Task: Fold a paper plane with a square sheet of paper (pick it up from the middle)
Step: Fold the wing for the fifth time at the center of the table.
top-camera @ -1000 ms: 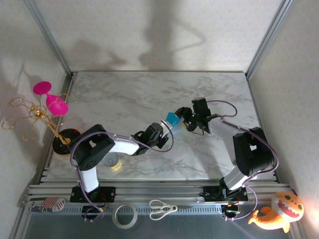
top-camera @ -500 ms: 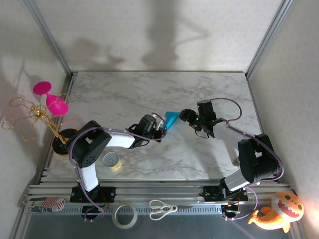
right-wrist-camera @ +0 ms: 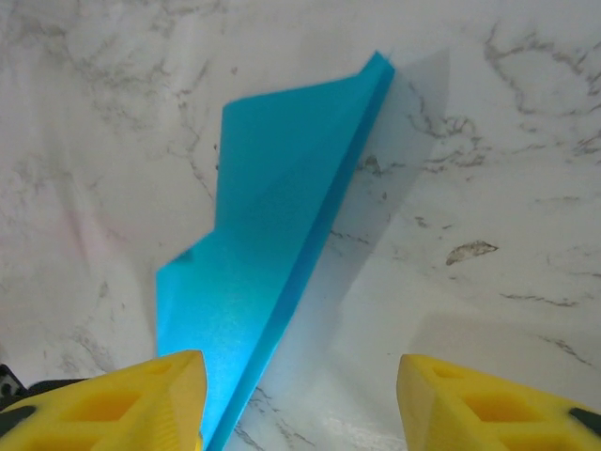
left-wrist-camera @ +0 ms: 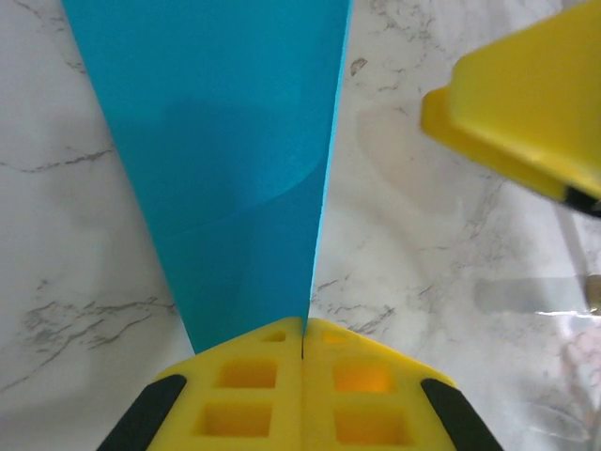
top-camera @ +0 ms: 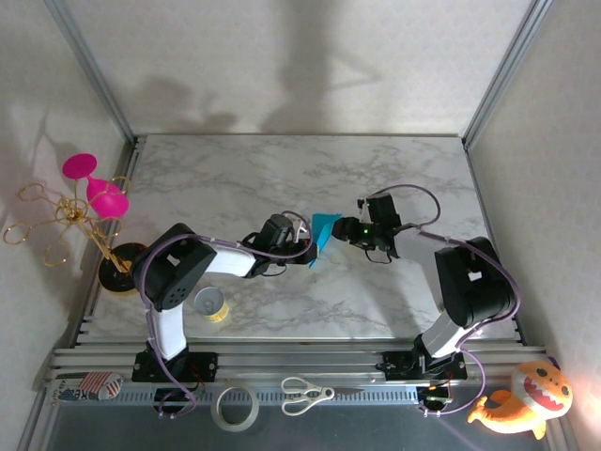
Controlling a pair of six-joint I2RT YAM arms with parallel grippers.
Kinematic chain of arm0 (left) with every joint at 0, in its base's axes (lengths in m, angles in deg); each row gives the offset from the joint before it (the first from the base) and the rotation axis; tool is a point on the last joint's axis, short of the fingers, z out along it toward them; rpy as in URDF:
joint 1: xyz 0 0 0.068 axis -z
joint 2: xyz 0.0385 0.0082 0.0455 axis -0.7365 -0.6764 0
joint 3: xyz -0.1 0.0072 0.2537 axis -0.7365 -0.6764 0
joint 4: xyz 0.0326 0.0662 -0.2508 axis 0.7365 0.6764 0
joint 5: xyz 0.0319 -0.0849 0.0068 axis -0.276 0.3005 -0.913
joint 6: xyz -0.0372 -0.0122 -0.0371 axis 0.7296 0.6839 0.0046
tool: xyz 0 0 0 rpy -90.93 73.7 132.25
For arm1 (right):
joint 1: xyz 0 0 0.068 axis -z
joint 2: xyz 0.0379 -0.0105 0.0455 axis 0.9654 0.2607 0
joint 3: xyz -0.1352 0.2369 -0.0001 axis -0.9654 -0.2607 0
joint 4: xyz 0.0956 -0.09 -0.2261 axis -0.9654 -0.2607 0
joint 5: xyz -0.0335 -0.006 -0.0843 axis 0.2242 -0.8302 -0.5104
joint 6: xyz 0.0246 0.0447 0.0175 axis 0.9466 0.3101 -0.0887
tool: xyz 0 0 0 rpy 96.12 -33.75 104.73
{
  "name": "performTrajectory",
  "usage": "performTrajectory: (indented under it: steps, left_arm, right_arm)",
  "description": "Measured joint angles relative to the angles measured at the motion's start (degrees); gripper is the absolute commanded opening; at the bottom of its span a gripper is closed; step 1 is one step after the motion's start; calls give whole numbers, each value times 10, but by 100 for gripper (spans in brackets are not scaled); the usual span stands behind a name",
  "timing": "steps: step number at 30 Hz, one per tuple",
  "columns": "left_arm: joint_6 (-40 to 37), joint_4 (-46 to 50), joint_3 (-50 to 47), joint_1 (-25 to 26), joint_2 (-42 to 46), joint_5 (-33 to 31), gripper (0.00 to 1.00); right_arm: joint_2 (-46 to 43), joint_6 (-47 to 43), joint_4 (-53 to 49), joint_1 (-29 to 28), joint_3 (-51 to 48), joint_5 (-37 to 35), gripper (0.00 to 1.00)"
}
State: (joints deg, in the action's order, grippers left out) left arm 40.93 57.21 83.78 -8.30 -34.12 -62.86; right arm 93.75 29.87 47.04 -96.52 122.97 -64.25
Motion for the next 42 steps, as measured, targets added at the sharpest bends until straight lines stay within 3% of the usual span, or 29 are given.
performTrajectory:
  steps: [7,18,42]
  left_arm:
    - [59,-48,-22,-6,0,16,0]
    - [72,-69,-38,-6,-7,23,0]
    - [71,-89,-45,-7,-22,35,18]
  right_arm:
    - [34,-26,-6,0,20,13,56]
    - [86,-50,-17,-6,66,13,57]
    - [125,-68,-121,-37,146,-45,68]
